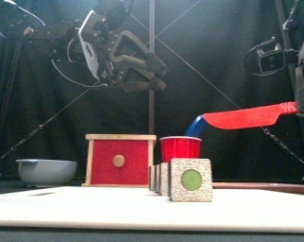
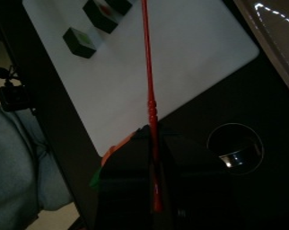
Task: Place sushi on board then cut the sushi with the knife then place the pieces on the plate
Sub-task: Place the 4 sushi pieces on the plate
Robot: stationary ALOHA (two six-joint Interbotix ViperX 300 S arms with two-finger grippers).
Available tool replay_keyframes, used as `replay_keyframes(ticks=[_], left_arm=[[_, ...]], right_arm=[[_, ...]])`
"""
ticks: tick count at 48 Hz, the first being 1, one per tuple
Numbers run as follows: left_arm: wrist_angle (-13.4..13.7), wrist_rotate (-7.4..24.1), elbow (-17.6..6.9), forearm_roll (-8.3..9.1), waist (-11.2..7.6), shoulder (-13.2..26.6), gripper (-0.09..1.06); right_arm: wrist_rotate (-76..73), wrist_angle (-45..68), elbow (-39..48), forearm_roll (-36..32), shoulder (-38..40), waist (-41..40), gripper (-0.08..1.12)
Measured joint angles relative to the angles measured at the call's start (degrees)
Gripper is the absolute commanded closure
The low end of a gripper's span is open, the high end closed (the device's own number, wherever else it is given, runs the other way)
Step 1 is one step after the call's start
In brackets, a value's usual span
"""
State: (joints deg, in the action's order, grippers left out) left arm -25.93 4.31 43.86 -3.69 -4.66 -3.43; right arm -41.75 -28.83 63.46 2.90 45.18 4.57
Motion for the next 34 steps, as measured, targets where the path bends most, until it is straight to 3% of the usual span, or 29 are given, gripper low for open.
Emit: replay_keyframes(ticks=[22, 34], left_arm=[[-0.09, 0.0, 0.53, 0.0, 0.0, 0.0, 0.09], [-0.09, 0.0, 1.05, 0.0, 0.0, 0.0, 0.09]], right_arm=[[-0.09, -0.44, 0.09, -0.18, -1.76, -0.26, 0.3], [-0.09, 1.41, -1.58, -2.9, -3.69, -0.35, 0.29]])
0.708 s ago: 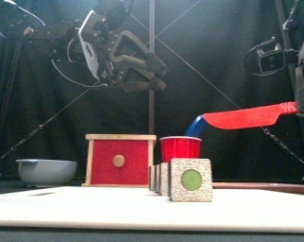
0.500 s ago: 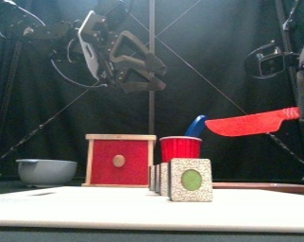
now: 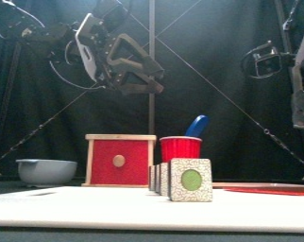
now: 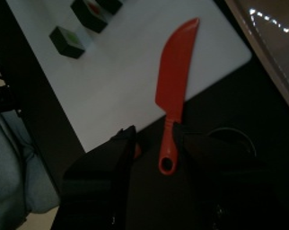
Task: Place sushi on board then cut the sushi with the knife then place the pieces on the plate
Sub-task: Place the 4 sushi pieces on the plate
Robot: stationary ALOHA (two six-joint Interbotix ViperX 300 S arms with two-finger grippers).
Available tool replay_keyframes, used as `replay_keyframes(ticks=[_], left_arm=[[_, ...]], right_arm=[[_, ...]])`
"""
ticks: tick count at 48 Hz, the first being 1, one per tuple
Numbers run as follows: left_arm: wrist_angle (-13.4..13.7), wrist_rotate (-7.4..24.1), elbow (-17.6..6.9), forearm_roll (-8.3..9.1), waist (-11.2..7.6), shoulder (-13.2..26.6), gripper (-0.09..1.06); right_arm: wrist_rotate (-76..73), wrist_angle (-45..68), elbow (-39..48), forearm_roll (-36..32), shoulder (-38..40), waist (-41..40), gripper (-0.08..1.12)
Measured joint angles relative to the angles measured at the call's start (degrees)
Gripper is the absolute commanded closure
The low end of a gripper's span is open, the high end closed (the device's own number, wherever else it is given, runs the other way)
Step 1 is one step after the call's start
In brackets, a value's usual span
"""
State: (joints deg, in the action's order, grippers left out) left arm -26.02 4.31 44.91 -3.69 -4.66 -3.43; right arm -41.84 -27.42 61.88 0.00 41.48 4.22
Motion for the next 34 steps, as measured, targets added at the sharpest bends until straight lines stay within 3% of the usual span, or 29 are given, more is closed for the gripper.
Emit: replay_keyframes(ticks=[9, 15, 23, 34], left_arm=[[-0.35, -0.18, 2.72, -0.09, 0.0, -1.05, 0.1], [-0.88, -0.18, 4.57, -1.14, 0.0, -2.72, 0.1], [-0.97, -0.35, 7.91, -3.52, -0.09, -4.13, 0.1], [-0.97, -0.35, 11.78, -7.29, -1.58, -5.36, 0.1]], right_arm=[[0.26, 5.45, -3.96, -6.33, -5.62, 0.09, 0.29], [0.35, 6.86, -7.91, -12.22, -11.16, 0.26, 0.27], [0.44, 7.29, -14.06, -20.04, -19.51, 0.09, 0.27], [0.7, 7.03, -21.88, -27.42, -30.15, 0.18, 0.28]])
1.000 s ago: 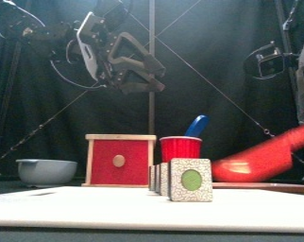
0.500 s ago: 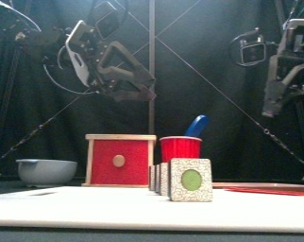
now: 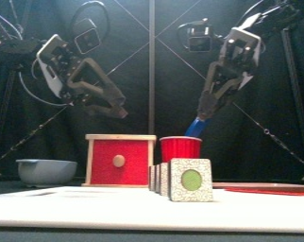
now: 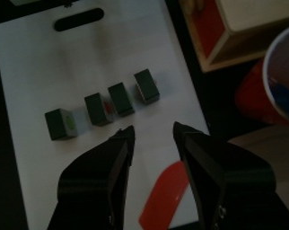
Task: Place sushi on board then cut the sushi with the knife then place the pieces on the plate
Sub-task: Place the 4 sushi pieces on the plate
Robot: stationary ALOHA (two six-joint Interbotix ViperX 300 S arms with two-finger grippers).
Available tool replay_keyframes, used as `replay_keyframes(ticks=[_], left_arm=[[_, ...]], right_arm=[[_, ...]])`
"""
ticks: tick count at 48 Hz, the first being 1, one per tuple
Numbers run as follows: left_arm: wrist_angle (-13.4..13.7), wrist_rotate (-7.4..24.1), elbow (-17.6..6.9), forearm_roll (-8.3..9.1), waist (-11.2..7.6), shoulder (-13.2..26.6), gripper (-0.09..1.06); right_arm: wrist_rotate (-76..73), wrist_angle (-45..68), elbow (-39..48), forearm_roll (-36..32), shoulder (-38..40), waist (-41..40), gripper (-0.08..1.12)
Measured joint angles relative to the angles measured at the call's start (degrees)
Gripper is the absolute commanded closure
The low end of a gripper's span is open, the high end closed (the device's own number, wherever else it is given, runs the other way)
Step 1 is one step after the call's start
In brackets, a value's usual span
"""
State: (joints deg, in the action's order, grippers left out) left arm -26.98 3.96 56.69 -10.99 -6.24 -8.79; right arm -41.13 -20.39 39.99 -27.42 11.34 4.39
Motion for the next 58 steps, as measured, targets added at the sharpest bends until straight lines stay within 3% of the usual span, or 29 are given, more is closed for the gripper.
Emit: replay_keyframes(ticks=[10, 20, 33, 51, 58], left_arm=[[0.0, 0.0, 2.11, -0.62, -0.09, -1.14, 0.1], [0.0, 0.09, 3.6, -0.7, -0.09, -1.49, 0.1], [0.26, 0.18, 4.22, -0.7, 0.0, -1.58, 0.1], [0.35, 0.09, 4.39, -0.7, 0.0, -1.58, 0.1], [0.35, 0.09, 4.57, -0.7, 0.0, -1.58, 0.1]], right_arm=[[0.53, -1.41, -6.68, -3.78, -8.26, -0.35, 0.28], [4.04, -1.58, -10.81, -3.34, -13.54, -1.85, 0.28], [11.87, -1.85, -13.36, 2.37, -18.28, -3.87, 0.28], [25.05, -2.37, -14.33, 15.73, -19.86, -4.75, 0.27], [26.63, -2.64, -14.68, 17.4, -20.65, -5.27, 0.27]])
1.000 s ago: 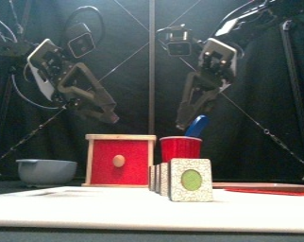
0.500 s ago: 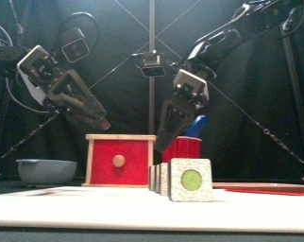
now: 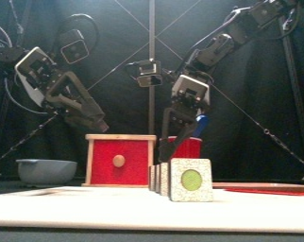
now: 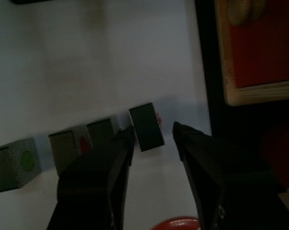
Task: Place sushi on board then cut the sushi with the knife then place the pieces on the plate
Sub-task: Place the 4 sushi pieces on the plate
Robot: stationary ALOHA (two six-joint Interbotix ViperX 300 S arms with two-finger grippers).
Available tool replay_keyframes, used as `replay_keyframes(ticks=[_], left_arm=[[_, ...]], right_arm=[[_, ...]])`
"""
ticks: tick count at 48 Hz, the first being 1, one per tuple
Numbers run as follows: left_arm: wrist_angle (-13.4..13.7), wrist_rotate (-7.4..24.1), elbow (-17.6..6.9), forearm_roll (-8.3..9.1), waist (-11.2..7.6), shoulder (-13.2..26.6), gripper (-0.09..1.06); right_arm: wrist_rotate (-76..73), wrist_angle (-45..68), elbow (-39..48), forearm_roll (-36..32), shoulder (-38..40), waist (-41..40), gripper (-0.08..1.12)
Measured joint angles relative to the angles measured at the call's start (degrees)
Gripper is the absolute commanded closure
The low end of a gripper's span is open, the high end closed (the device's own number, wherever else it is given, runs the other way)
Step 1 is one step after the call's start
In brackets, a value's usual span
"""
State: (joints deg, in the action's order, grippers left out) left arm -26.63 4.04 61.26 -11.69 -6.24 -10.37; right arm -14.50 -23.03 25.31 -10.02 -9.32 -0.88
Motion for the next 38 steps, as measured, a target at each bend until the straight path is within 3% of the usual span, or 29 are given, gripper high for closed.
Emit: replay_keyframes(ticks=[20, 38], left_arm=[[-0.09, 0.0, 0.26, -0.44, 0.09, 0.0, 0.1], [0.0, 0.0, 0.44, -0.62, 0.09, 0.0, 0.11]], right_arm=[[1.32, -2.11, -1.76, 0.44, -2.99, -0.35, 0.27], [1.23, -2.72, -2.29, 0.88, -3.78, -0.35, 0.42]])
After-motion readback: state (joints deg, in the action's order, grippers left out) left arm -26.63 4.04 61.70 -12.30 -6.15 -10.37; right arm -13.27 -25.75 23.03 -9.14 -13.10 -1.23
